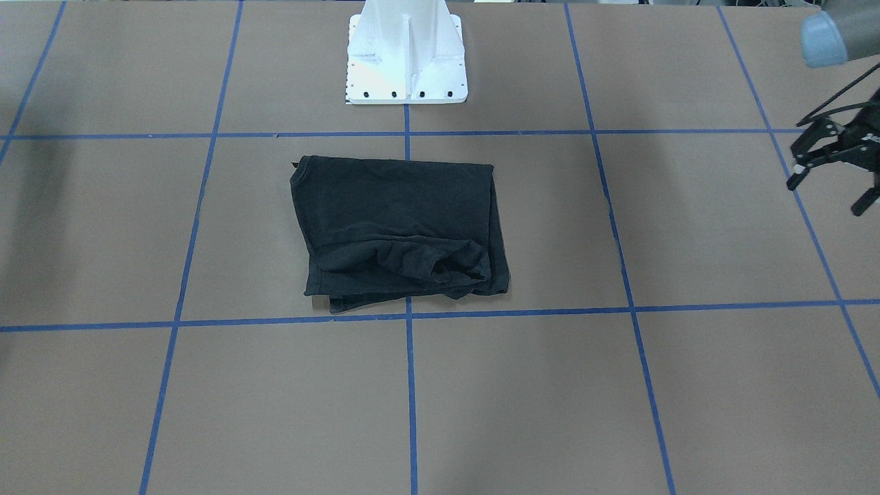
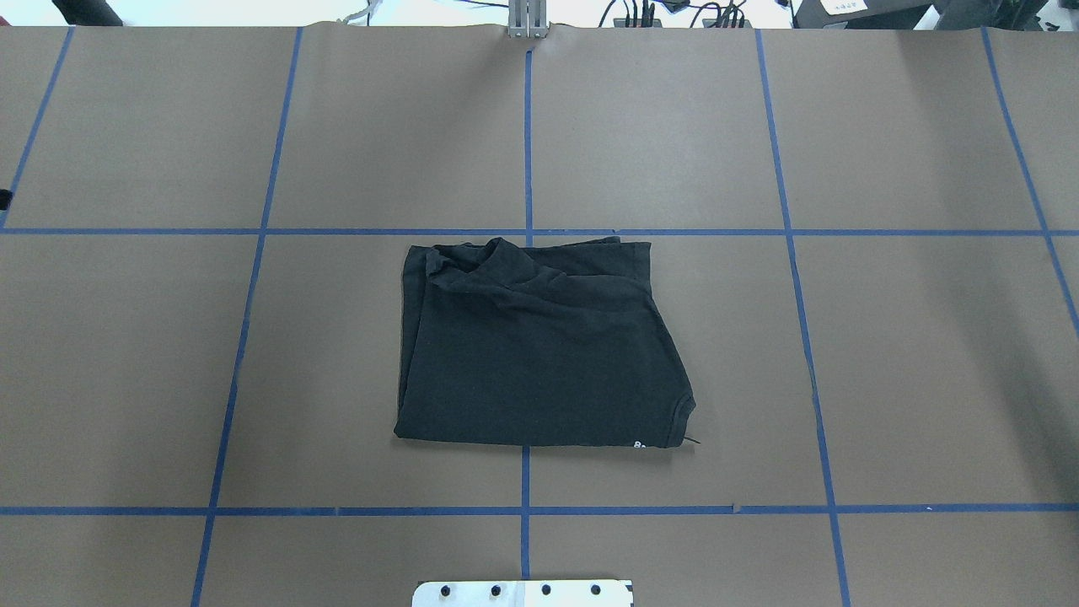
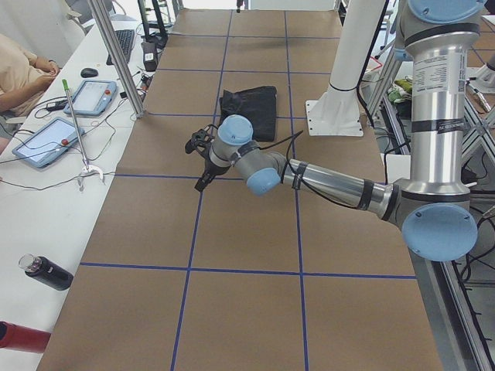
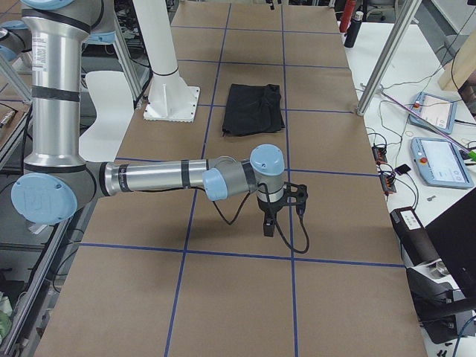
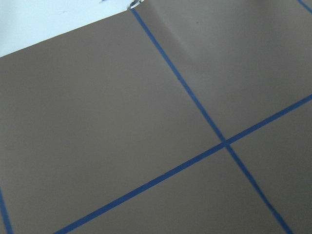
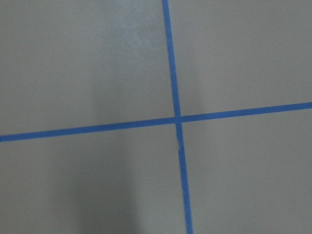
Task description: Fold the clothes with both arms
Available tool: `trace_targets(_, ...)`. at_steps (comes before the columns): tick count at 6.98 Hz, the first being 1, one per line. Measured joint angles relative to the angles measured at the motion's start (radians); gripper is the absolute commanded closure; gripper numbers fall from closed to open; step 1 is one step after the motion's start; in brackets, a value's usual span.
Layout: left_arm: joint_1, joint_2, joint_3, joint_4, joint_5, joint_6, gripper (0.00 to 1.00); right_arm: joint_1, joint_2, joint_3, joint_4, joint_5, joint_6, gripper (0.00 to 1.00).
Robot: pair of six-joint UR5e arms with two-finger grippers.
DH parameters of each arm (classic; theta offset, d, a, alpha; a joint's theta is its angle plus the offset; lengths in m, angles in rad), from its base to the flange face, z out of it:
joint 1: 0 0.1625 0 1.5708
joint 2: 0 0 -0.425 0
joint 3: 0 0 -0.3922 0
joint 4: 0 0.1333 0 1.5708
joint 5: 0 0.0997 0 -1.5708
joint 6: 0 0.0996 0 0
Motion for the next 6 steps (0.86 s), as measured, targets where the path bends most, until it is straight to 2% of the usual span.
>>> trace_targets(2, -0.12, 0.007, 0.045, 0.114, -0.076, 0.172, 0.0, 0.106, -0.028, 0.004, -0.133, 0.05, -0.292, 0.0)
trace_targets(4, -0.177, 0.005, 0.041, 0.246, -0.078, 0.212, 0.0, 0.137, -0.039, 0.006, -0.156, 0.068, -0.354, 0.0)
trace_targets(6, -0.204, 0.044, 0.013, 0.259, -0.06, 0.217, 0.0, 0.14, -0.041, 0.004, -0.155, 0.065, -0.361, 0.0)
